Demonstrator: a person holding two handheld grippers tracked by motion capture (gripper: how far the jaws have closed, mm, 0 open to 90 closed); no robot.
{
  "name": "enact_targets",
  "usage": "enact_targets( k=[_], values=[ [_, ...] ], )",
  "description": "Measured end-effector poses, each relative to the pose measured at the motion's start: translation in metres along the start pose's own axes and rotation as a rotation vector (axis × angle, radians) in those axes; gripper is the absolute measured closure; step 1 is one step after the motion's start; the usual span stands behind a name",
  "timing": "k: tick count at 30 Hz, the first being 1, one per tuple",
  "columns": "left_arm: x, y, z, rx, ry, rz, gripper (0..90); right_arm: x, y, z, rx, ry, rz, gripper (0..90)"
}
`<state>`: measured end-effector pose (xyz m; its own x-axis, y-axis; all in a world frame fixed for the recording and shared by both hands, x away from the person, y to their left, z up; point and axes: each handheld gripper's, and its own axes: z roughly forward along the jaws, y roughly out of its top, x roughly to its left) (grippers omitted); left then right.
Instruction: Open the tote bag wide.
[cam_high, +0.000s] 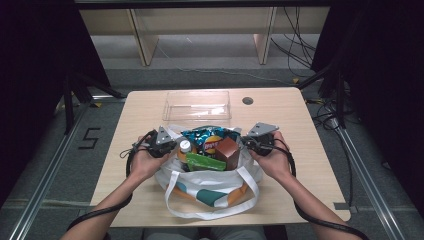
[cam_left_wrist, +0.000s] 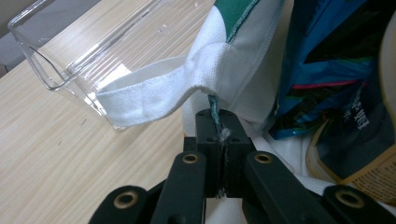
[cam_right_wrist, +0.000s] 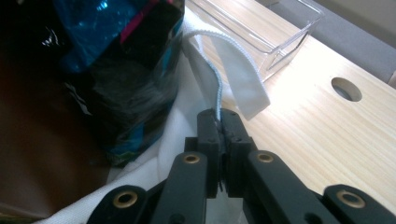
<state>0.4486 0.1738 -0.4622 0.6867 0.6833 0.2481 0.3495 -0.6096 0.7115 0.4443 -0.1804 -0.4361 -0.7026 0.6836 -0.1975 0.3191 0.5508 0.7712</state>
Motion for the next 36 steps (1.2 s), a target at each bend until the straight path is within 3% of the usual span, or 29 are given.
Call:
enact_targets(
  k=[6,7,8,13,14,17,21,22,26,29,30,32,34,36],
  values=[
    [-0.001,-0.001,-0.002,-0.019,0.004,-0.016,87.6,-0.001,-0.003,0.003,0.006,0.015,0.019,86.9],
    [0.001,-0.001,-0.004,-0.020,0.011,0.018,87.2,-0.001,-0.002,0.002,0.010,0.011,0.033,85.0],
    [-0.001,-0.002,-0.005,-0.051,0.012,-0.012,86.1,-0.002,-0.002,0.001,0.004,0.015,0.035,82.2],
    [0.004,-0.002,-0.021,-0.082,0.006,-0.009,69.4,-0.007,0.005,-0.015,-0.057,0.005,0.087,70.3],
    [0.004,-0.002,-0.028,-0.112,-0.003,-0.063,66.9,-0.008,0.007,-0.019,-0.077,0.006,0.092,69.2],
    [0.004,0.000,-0.036,-0.160,0.000,-0.102,59.2,-0.011,0.013,-0.029,-0.141,-0.005,0.112,66.8],
    [0.006,0.000,-0.045,-0.188,0.019,-0.120,50.4,-0.011,0.022,-0.041,-0.165,0.008,0.149,64.3],
    [0.006,-0.001,-0.046,-0.201,0.025,-0.141,48.9,-0.011,0.024,-0.042,-0.184,0.008,0.158,63.9],
    [0.009,-0.004,-0.048,-0.232,0.041,-0.168,44.4,-0.012,0.030,-0.048,-0.217,0.003,0.154,62.9],
    [0.010,-0.006,-0.049,-0.249,0.048,-0.198,43.0,-0.011,0.030,-0.051,-0.228,-0.016,0.179,62.9],
    [0.012,-0.006,-0.050,-0.248,0.051,-0.188,42.8,-0.013,0.029,-0.051,-0.233,-0.007,0.174,62.9],
    [0.013,-0.006,-0.050,-0.252,0.057,-0.213,42.7,-0.013,0.028,-0.052,-0.232,-0.017,0.179,63.0],
    [0.014,-0.007,-0.050,-0.252,0.061,-0.221,43.3,-0.015,0.028,-0.053,-0.239,-0.017,0.155,63.0],
    [0.015,-0.007,-0.051,-0.256,0.061,-0.223,44.5,-0.013,0.028,-0.055,-0.233,-0.018,0.195,63.0]
  ],
)
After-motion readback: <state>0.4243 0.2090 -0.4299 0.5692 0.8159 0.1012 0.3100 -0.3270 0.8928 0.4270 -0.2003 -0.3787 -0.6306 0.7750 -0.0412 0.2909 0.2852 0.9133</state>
